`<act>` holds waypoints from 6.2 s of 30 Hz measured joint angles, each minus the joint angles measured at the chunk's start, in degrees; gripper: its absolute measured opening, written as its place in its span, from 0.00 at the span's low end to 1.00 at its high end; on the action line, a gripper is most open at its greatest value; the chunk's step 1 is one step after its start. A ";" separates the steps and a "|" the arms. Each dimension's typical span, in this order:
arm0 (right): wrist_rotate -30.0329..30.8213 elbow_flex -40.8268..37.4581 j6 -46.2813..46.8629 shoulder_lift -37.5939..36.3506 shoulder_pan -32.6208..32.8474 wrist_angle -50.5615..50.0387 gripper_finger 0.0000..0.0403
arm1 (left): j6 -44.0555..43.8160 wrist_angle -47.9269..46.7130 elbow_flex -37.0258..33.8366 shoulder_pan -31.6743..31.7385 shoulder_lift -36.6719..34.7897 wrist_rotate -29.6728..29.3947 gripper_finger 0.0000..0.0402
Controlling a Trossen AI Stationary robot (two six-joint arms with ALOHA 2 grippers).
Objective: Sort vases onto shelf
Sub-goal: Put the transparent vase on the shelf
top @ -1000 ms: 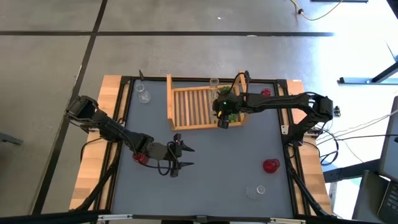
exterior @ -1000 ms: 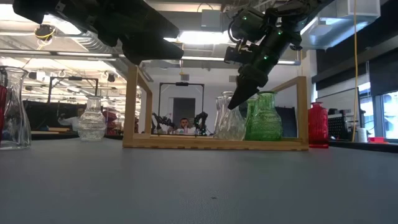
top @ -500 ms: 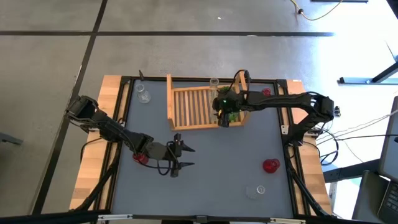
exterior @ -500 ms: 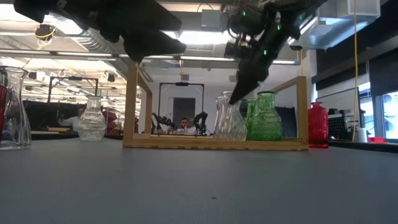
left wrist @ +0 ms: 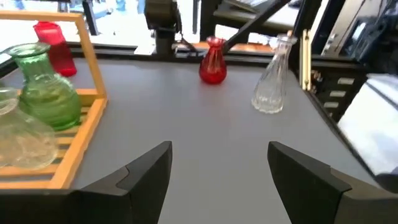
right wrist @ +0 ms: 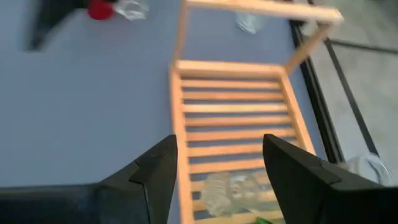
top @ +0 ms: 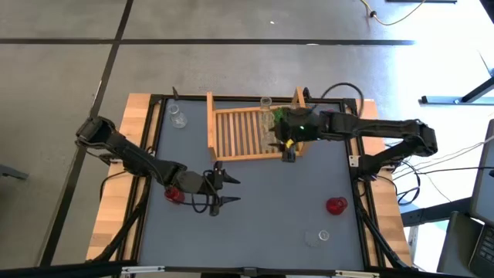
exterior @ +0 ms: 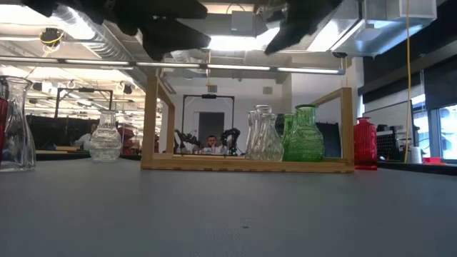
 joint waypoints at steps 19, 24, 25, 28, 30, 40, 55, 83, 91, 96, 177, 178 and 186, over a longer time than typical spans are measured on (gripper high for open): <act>9.64 -7.93 0.67 -9.69 22.93 11.86 0.55 | -13.49 -80.20 31.60 18.77 -8.86 -12.55 0.64; 13.37 -7.93 -1.80 -9.59 24.71 15.60 0.55 | -18.16 -91.04 36.43 25.03 -8.87 -11.78 0.64; 14.53 -7.93 -1.52 -9.47 24.67 15.63 0.55 | -19.16 -92.72 36.74 26.49 -8.87 -11.75 0.64; 17.88 -7.93 0.61 -8.46 24.60 14.78 0.55 | -20.72 -97.64 36.87 31.19 -8.80 -11.51 0.64; 18.50 -7.93 1.56 -7.45 24.60 14.82 0.55 | -20.76 -99.32 36.47 34.86 -8.80 -11.48 0.64; 18.47 -8.00 0.34 -5.10 24.62 17.38 0.55 | -15.73 -100.34 34.85 53.02 -8.78 -8.75 0.66; 18.48 -8.00 -0.41 -5.10 24.62 17.62 0.55 | -10.68 -95.12 32.98 59.77 -8.75 -9.72 0.73; 18.46 -7.98 -0.85 -4.90 24.60 16.61 0.55 | -5.56 -81.32 20.69 74.97 -8.80 4.86 0.73; 18.45 -7.96 -0.86 -4.90 24.60 16.68 0.55 | -5.89 -82.20 22.96 74.56 -10.51 6.14 0.73; 18.44 -7.93 -0.85 -4.90 24.60 16.66 0.55 | -5.95 -82.46 22.26 75.32 -10.46 6.88 0.73; 14.33 -7.98 4.54 -1.32 25.48 10.31 0.55 | 6.37 -74.28 56.08 45.65 9.23 10.26 0.56; 14.36 -7.98 4.67 -1.23 25.69 10.18 0.55 | 6.35 -73.79 56.93 45.75 10.70 10.18 0.56; 14.38 -8.02 6.83 -0.80 28.75 6.83 0.55 | 7.69 -73.83 59.27 48.90 21.18 11.89 0.56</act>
